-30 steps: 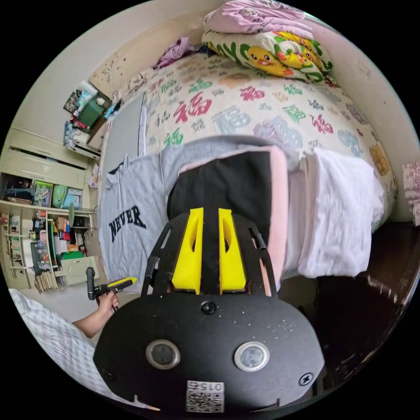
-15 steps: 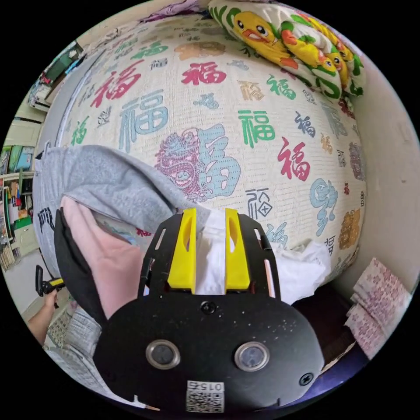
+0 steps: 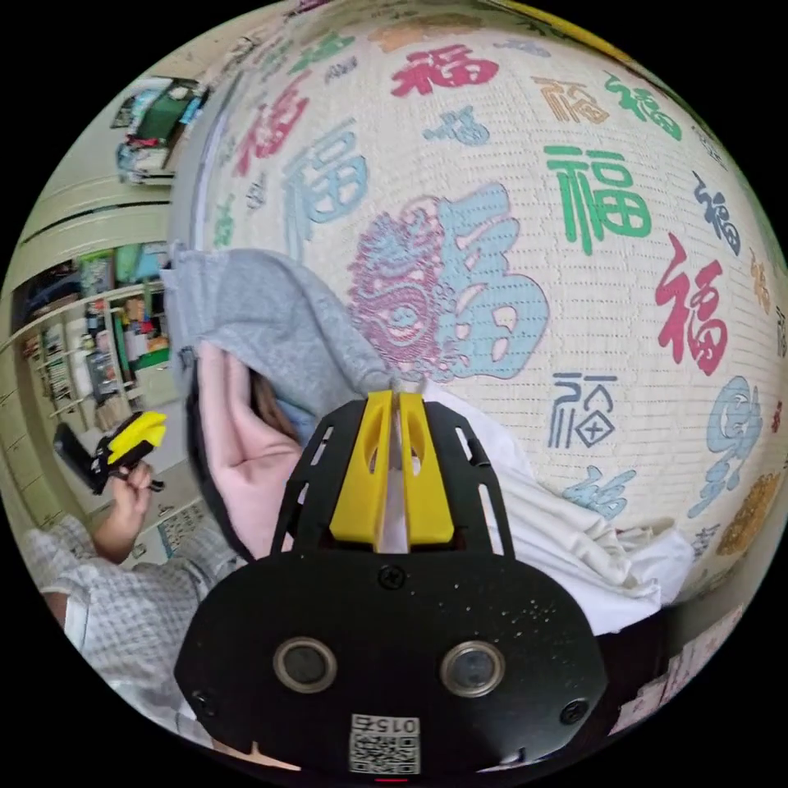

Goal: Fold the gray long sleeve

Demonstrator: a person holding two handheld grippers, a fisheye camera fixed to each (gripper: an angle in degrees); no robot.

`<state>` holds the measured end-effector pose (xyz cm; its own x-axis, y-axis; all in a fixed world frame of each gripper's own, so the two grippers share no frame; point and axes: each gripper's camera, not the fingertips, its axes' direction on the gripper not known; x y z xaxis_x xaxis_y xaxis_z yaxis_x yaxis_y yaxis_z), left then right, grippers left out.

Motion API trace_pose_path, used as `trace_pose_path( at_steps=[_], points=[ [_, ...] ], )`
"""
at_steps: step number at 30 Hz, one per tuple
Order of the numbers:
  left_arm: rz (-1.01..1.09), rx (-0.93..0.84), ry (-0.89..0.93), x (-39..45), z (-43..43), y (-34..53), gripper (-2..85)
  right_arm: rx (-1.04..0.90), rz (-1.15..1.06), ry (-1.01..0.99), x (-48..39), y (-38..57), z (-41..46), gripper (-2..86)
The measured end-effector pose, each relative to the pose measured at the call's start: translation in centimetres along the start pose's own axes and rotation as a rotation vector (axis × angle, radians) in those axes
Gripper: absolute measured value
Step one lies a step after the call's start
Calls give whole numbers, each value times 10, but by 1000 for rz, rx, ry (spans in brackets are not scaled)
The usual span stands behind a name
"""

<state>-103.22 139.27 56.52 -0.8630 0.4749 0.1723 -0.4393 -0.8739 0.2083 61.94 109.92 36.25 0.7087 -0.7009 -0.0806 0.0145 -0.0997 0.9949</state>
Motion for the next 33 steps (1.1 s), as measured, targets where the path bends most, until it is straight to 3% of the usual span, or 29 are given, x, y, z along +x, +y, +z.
trace_pose_path(
  at_steps=[3, 6, 12, 20, 25, 33],
  points=[
    [3, -7, 181, 36, 43, -45, 80, 185, -68, -224, -16, 23, -50, 8],
    [-86, -40, 196, 39, 74, -75, 137, 326, -79, -327, -28, 33, -84, 5],
    [-142, 40, 136, 27, 63, -90, 173, 417, -130, -475, -58, 37, -97, 3],
    [-200, 149, 77, -7, 5, -24, 173, 448, -188, -424, -91, 71, -89, 4],
    [-139, 177, 34, -4, -14, -4, 159, 479, -196, -522, -108, 95, -71, 5],
    [-300, 279, 95, -74, -61, 52, 63, 550, -289, -508, -164, 122, -57, 9]
  ],
)
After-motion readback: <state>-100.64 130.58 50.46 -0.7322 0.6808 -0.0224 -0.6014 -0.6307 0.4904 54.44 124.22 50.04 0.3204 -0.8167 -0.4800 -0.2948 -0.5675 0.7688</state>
